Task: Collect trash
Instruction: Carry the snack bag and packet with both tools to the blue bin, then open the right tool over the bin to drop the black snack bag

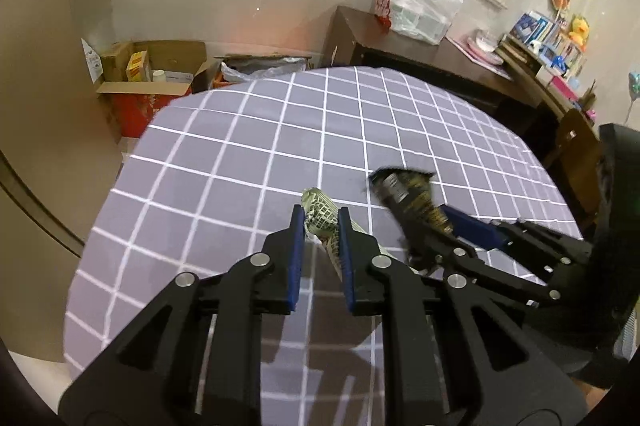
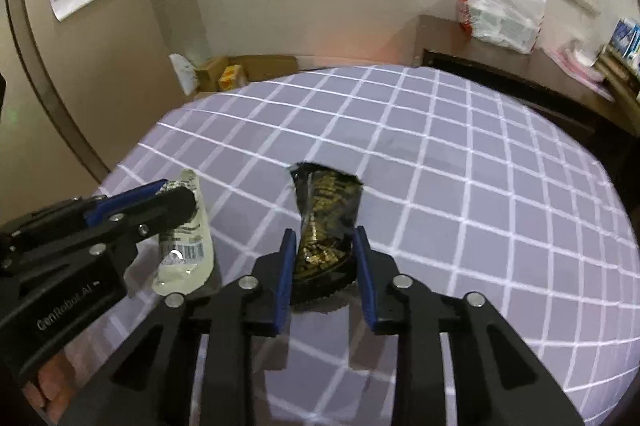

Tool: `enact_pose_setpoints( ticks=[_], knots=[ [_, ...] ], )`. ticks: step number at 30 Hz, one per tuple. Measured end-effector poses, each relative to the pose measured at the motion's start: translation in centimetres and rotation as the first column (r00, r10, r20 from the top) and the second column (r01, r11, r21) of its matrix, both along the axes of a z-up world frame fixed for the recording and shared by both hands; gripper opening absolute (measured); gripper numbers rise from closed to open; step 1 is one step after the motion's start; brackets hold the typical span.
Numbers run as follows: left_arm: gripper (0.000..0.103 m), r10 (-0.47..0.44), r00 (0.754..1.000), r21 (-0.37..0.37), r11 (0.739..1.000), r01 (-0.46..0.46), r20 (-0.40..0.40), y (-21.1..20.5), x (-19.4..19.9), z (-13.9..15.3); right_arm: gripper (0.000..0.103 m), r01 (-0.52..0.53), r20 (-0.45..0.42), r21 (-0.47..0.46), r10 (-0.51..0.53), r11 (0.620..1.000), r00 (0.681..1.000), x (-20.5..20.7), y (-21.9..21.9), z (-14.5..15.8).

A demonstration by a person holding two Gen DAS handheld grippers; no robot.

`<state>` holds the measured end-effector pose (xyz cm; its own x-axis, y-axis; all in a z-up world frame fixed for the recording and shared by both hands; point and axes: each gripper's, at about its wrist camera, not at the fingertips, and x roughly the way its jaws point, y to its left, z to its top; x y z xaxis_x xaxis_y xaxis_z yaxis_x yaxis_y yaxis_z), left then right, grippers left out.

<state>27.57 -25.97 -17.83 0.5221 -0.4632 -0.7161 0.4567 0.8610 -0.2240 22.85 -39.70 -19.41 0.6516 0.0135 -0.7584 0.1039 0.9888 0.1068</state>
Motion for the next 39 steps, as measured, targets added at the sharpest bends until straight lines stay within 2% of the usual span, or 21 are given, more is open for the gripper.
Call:
enact_pose_setpoints(
  ticks=[4,9,13,18,24,31,35,37,38,39],
  knots=[
    [0.016,0.016,1.000,-0.033,0.999,-0.015,0.008,2.7,-1.1,1.1,0.025,-0.018,0.014,0.062,0.017,0.998,1.000,-0.8,1.4,1.1],
    [0.016,0.044,0.999,-0.075,0.996,-0.043,0.007,6.8,-2.2,2.1,0.025,-0.062,0.038,0.086,0.059,0.994,0.998,-1.8,4.9,2.9],
    [0.016,0.081,0.997,-0.099,0.992,-0.079,0.019,11.8,-3.4,2.9,0.025,-0.118,0.050,0.118,0.113,0.986,0.992,-2.3,9.0,4.1],
    [0.016,0.177,0.984,-0.114,0.978,-0.173,0.027,19.6,-4.6,3.4,0.025,-0.203,0.066,0.142,0.195,0.969,0.979,-2.1,15.6,4.8],
    [0.016,0.314,0.949,-0.094,0.945,-0.313,-0.008,29.9,-5.4,1.6,0.025,-0.322,0.088,0.187,0.310,0.928,0.947,-1.7,25.5,4.2],
    [0.016,0.478,0.877,-0.020,0.877,-0.479,-0.040,40.6,-6.4,-1.7,0.025,-0.432,0.041,0.242,0.436,0.869,0.899,-0.2,36.2,0.8],
    [0.016,0.538,0.840,0.001,0.842,-0.539,-0.072,44.7,-6.5,-3.8,0.026,-0.465,0.027,0.268,0.476,0.844,0.879,0.6,41.1,-1.6],
    [0.016,0.556,0.827,0.015,0.830,-0.557,-0.081,46.1,-6.4,-4.6,0.032,-0.459,0.037,0.262,0.466,0.849,0.884,1.2,42.3,-2.7],
    [0.016,0.568,0.820,0.034,0.823,-0.567,-0.078,46.7,-6.3,-5.0,0.040,-0.453,0.033,0.264,0.462,0.851,0.886,1.5,42.8,-3.4],
    [0.016,0.573,0.816,0.049,0.819,-0.571,-0.075,47.0,-6.2,-5.4,0.055,-0.450,0.026,0.270,0.461,0.851,0.887,1.6,43.2,-4.2]
  ],
)
